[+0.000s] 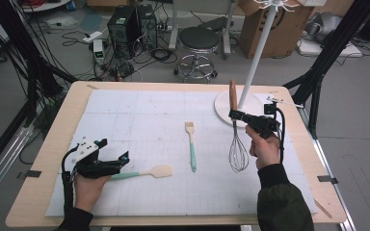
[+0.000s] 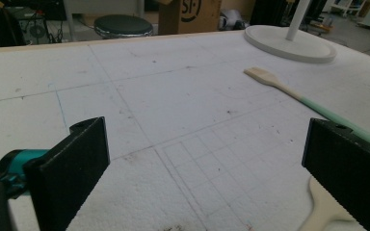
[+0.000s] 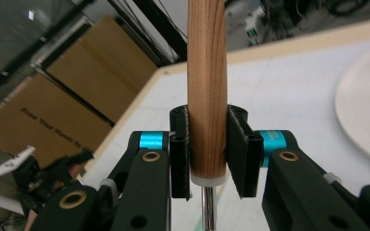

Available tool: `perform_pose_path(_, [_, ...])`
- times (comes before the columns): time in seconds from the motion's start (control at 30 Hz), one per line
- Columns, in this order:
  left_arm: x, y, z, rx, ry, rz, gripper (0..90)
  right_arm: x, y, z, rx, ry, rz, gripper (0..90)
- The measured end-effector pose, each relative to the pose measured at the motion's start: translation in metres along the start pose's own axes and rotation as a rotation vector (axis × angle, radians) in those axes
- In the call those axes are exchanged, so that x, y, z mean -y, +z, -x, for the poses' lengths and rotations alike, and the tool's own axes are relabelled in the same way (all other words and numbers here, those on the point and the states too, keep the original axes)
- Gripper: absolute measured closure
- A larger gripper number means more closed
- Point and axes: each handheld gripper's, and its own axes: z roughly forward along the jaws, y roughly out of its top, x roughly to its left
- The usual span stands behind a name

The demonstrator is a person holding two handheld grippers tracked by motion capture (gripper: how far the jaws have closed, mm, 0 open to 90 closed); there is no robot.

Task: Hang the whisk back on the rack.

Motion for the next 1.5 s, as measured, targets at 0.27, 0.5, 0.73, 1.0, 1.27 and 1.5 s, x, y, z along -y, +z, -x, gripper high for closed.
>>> perform_pose_path(0.27, [0.0, -0.003, -0.003, -0.004, -0.009, 0.01, 3.4, -0.019, -0.001, -0.012, -0.032, -0.022, 0.065, 73.4])
perform_pose_path(0.5, [0.002, -0.003, -0.006, -0.005, -0.018, 0.001, 3.4, -0.039, 0.0, -0.019, -0.061, -0.043, 0.106, 73.4])
perform_pose_path(0.73, [0.002, -0.007, -0.007, -0.037, -0.02, 0.038, 3.4, -0.058, 0.001, -0.023, -0.08, -0.06, 0.139, 73.4])
perform_pose_path(1.0, [0.003, -0.017, -0.006, -0.017, -0.013, 0.071, 7.2, -0.076, 0.003, -0.025, -0.099, -0.072, 0.173, 73.4])
perform_pose_path(1.27, [0.006, -0.021, -0.01, -0.033, -0.021, 0.069, 7.1, -0.094, 0.002, -0.029, -0.108, -0.092, 0.211, 73.4])
perform_pose_path(1.5, [0.007, -0.023, -0.013, -0.044, -0.031, 0.077, 6.6, -0.104, 0.003, -0.033, -0.135, -0.096, 0.244, 73.4])
